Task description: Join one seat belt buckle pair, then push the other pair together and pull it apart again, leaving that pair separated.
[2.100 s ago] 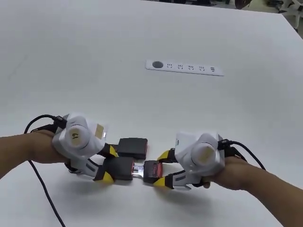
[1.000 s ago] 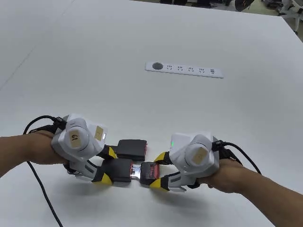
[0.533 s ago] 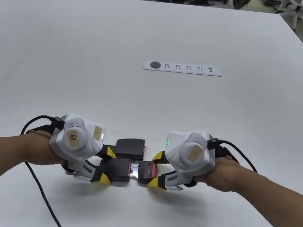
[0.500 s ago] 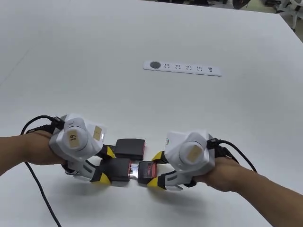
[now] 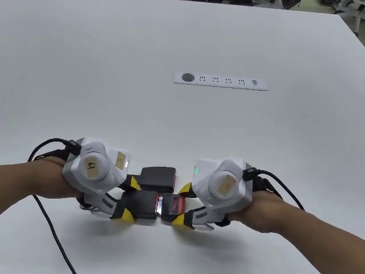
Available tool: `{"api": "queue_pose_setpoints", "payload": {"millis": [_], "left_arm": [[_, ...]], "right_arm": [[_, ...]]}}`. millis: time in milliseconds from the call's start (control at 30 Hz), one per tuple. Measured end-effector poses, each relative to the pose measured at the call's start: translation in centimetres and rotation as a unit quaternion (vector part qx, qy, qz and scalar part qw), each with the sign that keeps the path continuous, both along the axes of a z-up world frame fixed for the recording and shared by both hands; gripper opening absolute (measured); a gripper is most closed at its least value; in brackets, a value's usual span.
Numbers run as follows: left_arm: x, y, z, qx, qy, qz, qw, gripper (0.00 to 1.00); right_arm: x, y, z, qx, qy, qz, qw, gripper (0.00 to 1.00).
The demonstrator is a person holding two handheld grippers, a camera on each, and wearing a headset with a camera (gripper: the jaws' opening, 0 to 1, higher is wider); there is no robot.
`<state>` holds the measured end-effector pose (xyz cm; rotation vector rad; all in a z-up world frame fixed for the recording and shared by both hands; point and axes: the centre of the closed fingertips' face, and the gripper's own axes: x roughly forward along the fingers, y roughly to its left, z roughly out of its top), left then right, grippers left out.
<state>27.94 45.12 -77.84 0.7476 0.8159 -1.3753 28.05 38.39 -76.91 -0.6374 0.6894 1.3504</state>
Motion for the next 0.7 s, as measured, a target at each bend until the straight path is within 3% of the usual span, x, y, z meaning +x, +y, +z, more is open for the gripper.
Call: {"api": "queue_pose_setpoints", "payload": {"millis": [333, 633, 700], "left_arm": [[0.07, 0.15, 0.07, -0.002, 0.001, 0.002, 1.0, 0.33], [0.01, -0.04, 0.24, -0.012, 0.0, 0.006, 0.9999, 0.33], [0.05, -0.13, 0.24, -0.002, -0.003, 0.005, 1.0, 0.33]], "right_arm": [[0.14, 0.1, -0.05, 0.005, 0.0, -0.003, 1.0, 0.28], [0.29, 0.07, -0.24, 0.016, -0.01, 0.015, 0.9997, 0.28], [0.46, 0.24, -0.36, 0.013, -0.006, 0.012, 0.9998, 0.28]]}}
